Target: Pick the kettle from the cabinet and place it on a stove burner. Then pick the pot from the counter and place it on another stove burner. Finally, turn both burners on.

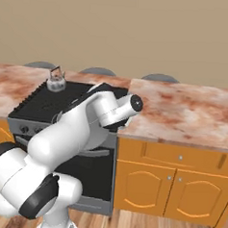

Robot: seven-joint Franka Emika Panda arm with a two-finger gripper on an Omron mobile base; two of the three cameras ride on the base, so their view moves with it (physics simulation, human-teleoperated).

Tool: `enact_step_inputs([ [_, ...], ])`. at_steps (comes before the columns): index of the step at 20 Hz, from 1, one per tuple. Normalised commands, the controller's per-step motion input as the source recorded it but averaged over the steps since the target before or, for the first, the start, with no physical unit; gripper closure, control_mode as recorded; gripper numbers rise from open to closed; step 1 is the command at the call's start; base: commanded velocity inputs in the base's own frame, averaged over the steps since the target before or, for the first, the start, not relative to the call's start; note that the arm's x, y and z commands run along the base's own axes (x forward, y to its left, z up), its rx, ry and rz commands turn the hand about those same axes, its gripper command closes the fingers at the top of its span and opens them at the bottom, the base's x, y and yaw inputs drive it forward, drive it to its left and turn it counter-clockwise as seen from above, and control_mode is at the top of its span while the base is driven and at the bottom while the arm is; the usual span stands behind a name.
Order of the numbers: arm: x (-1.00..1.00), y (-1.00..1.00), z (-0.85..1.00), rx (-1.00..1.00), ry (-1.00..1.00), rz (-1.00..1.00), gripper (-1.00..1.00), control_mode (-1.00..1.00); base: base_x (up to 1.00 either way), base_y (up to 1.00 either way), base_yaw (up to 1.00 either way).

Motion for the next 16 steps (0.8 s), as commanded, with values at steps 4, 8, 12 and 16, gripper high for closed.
enact_step_inputs([
  [4, 0.0, 0.0, 0.0, 0.0, 0.0, 0.0, 1.0, 1.0, 0.0, 0.03, -0.36],
  [8, 0.0, 0.0, 0.0, 0.0, 0.0, 0.0, 1.0, 1.0, 0.01, 0.23, -0.33],
  [12, 0.0, 0.0, 0.0, 0.0, 0.0, 0.0, 1.0, 1.0, 0.08, 0.4, -0.27],
  [16, 0.0, 0.0, 0.0, 0.0, 0.0, 0.0, 1.0, 1.0, 0.26, 0.41, -0.15],
])
